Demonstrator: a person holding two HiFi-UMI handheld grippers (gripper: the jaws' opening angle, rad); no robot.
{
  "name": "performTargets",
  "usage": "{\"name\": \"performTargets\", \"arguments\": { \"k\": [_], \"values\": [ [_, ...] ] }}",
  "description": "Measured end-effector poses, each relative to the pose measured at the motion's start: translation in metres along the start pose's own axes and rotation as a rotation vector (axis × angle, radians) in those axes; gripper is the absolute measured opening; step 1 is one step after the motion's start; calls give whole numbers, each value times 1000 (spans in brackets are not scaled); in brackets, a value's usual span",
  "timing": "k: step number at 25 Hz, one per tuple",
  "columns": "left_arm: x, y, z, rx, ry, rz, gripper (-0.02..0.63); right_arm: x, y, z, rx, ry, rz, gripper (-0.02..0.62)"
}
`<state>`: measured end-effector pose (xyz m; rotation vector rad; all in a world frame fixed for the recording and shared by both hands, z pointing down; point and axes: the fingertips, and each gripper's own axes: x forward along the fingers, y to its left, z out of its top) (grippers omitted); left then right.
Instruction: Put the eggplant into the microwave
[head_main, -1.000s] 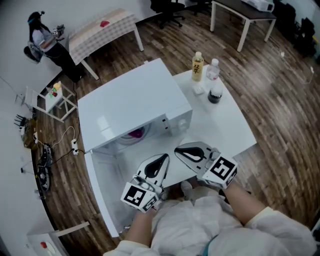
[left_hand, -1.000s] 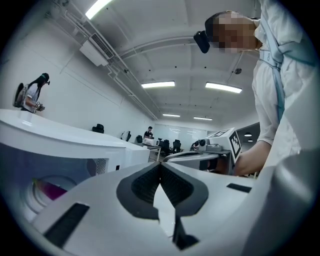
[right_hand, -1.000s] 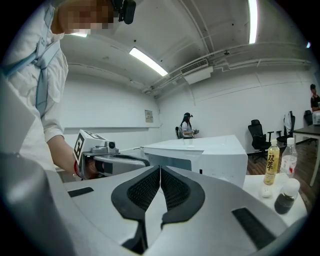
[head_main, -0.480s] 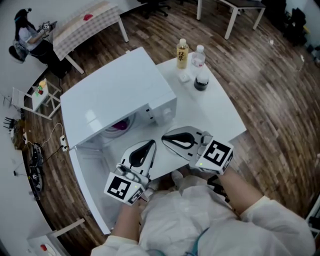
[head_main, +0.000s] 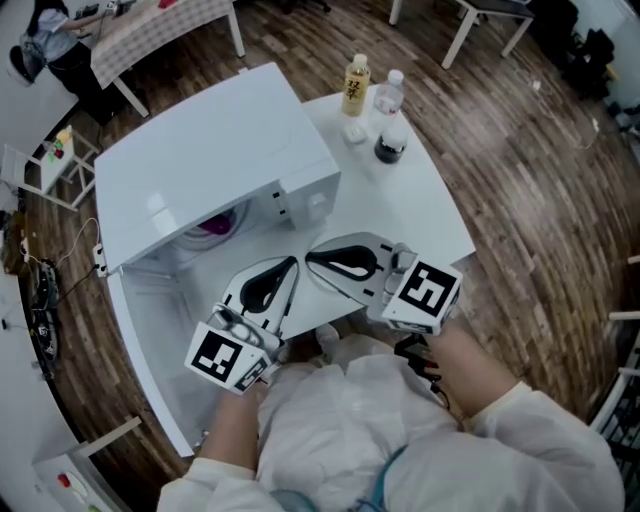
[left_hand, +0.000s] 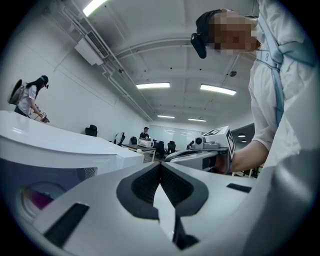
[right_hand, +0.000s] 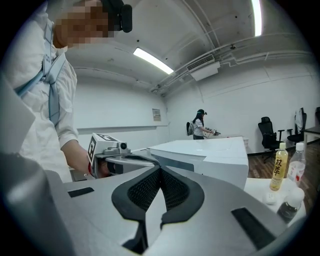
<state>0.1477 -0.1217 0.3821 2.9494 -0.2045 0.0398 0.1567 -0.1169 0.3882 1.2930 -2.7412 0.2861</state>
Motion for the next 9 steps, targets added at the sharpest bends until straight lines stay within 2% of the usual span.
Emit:
{"name": "performTargets", "arguments": {
  "k": [9],
  "values": [
    [2,4,-2,-17,-21,5,2,3,-1,-4,-6,38,61,31]
  ]
}}
